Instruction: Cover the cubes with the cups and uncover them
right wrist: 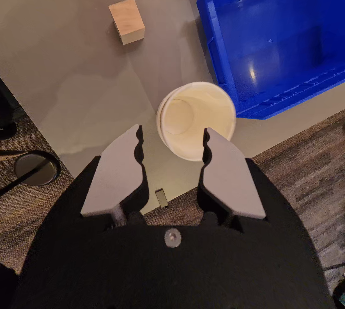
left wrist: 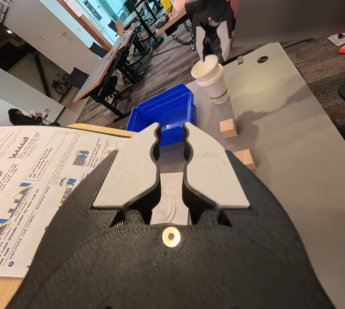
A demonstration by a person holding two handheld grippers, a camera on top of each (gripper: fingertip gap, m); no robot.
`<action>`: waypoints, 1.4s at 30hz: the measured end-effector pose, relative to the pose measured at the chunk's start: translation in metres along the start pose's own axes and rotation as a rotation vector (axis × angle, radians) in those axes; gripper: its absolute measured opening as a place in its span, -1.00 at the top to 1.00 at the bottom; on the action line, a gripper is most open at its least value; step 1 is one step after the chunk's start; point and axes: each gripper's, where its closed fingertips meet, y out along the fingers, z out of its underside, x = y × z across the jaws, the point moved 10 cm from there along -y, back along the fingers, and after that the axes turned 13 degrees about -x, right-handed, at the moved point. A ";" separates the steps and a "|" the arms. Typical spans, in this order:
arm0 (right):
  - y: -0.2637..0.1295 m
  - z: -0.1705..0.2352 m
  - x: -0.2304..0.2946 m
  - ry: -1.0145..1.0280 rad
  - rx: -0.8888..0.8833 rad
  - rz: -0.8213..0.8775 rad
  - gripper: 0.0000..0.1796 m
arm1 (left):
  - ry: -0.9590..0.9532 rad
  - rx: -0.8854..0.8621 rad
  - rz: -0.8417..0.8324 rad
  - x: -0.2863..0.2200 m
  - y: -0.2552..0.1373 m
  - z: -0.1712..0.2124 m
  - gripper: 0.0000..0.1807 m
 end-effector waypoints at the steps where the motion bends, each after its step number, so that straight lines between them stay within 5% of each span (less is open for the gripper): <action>1: -0.001 -0.001 0.001 -0.002 -0.005 -0.002 0.30 | 0.000 -0.001 0.000 0.000 0.000 0.000 0.77; 16: -0.030 -0.046 0.048 -0.168 -0.301 0.054 0.40 | -0.057 0.082 -0.018 -0.009 -0.016 0.011 0.64; 31: 0.026 -0.068 0.097 -0.259 -0.454 -0.115 0.48 | -0.290 0.647 0.115 -0.075 -0.049 0.110 -0.03; 37: 0.039 -0.075 0.107 -0.271 -0.487 -0.164 0.50 | -0.409 0.683 0.096 -0.093 -0.056 0.149 -0.27; 42: 0.044 -0.075 0.108 -0.260 -0.510 -0.183 0.52 | -0.452 0.618 0.085 -0.101 -0.056 0.161 -0.16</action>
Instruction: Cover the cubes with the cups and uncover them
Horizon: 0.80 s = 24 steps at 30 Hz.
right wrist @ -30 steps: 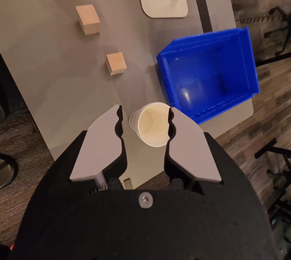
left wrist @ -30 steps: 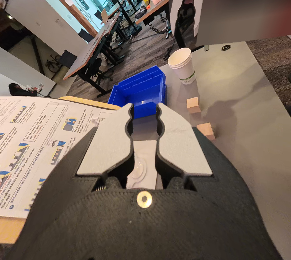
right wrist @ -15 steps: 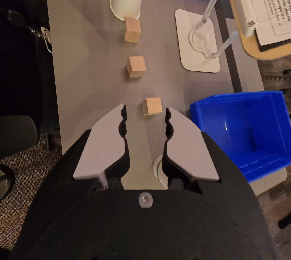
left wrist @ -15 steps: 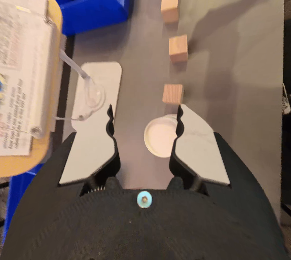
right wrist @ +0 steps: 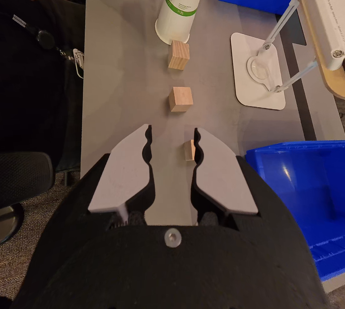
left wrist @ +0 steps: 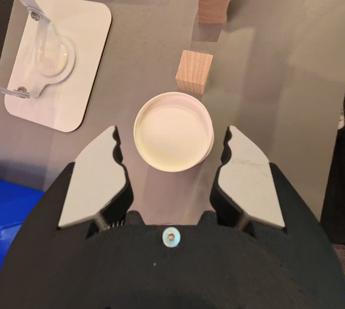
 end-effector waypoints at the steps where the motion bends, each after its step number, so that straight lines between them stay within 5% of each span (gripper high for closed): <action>1: 0.001 0.001 0.000 0.004 -0.003 -0.003 0.52 | -0.007 -0.027 0.025 -0.001 -0.001 0.000 -0.06; 4: 0.004 0.003 0.000 0.009 -0.013 -0.008 0.53 | -0.030 -0.096 0.054 -0.001 -0.002 0.000 0.16; 14: 0.018 -0.007 -0.002 -0.008 -0.134 0.007 0.45 | -0.140 -0.310 0.057 0.012 -0.036 -0.002 0.17; 19: 0.031 -0.035 -0.012 -0.070 -0.323 0.095 0.36 | -0.139 -0.707 0.117 0.020 -0.088 -0.044 0.17; 24: 0.042 -0.064 -0.032 -0.042 -0.568 0.232 0.35 | -0.056 -1.057 0.209 0.017 -0.098 -0.090 0.18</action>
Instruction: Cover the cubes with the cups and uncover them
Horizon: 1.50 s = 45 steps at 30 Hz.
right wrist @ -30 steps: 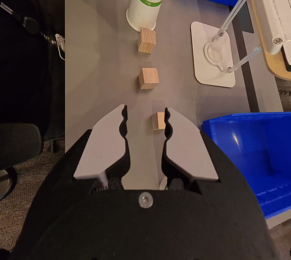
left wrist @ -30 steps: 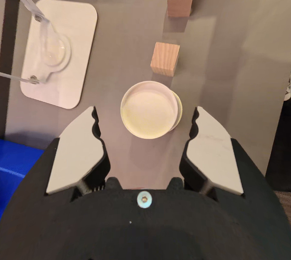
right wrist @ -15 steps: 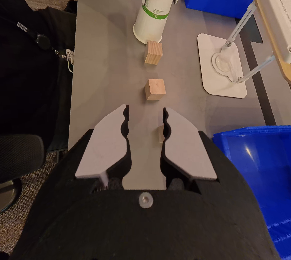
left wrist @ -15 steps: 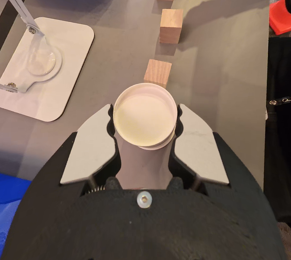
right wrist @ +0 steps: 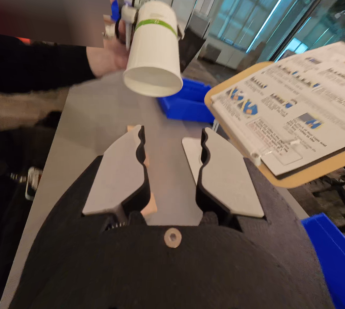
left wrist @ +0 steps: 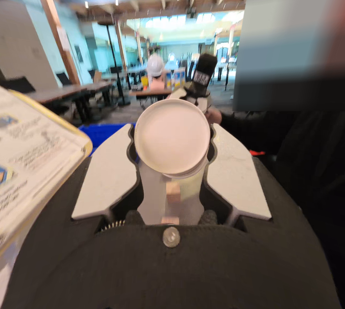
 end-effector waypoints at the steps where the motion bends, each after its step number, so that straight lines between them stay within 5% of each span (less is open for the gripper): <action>1: 0.004 -0.002 -0.002 0.027 -0.048 0.003 0.35 | 0.002 -0.070 0.021 0.000 0.006 -0.001 0.17; 5: 0.018 0.001 -0.011 0.193 -0.202 -0.012 0.40 | -0.018 -0.338 0.098 0.001 0.023 0.003 0.18; 10: 0.040 0.015 -0.013 0.437 -0.334 -0.042 0.41 | -0.025 -0.475 0.133 0.001 0.035 0.023 0.18; 17: 0.071 0.038 -0.012 0.720 -0.383 -0.152 0.51 | 0.004 -0.460 0.169 -0.002 0.049 0.042 0.17; 20: 0.077 0.045 -0.010 0.783 -0.419 -0.217 0.98 | 0.012 -0.453 0.181 -0.003 0.054 0.049 0.17; 24: 0.075 0.055 -0.012 0.782 -0.405 -0.178 1.00 | 0.039 -0.432 0.150 -0.005 0.053 0.051 0.12; 28: 0.061 0.051 -0.022 0.747 -0.381 -0.141 1.00 | 0.083 -0.433 0.060 -0.002 0.041 0.041 -0.13; 32: 0.034 0.031 -0.036 0.628 -0.276 -0.092 1.00 | 0.184 -0.387 -0.007 0.003 0.019 0.029 0.13; 37: -0.022 -0.005 -0.064 0.401 0.041 -0.014 0.99 | 0.266 -0.296 -0.111 0.015 -0.008 0.036 0.98; 45: -0.113 -0.060 -0.110 0.124 0.625 0.115 0.99 | 0.271 -0.115 -0.290 0.033 -0.015 0.061 1.00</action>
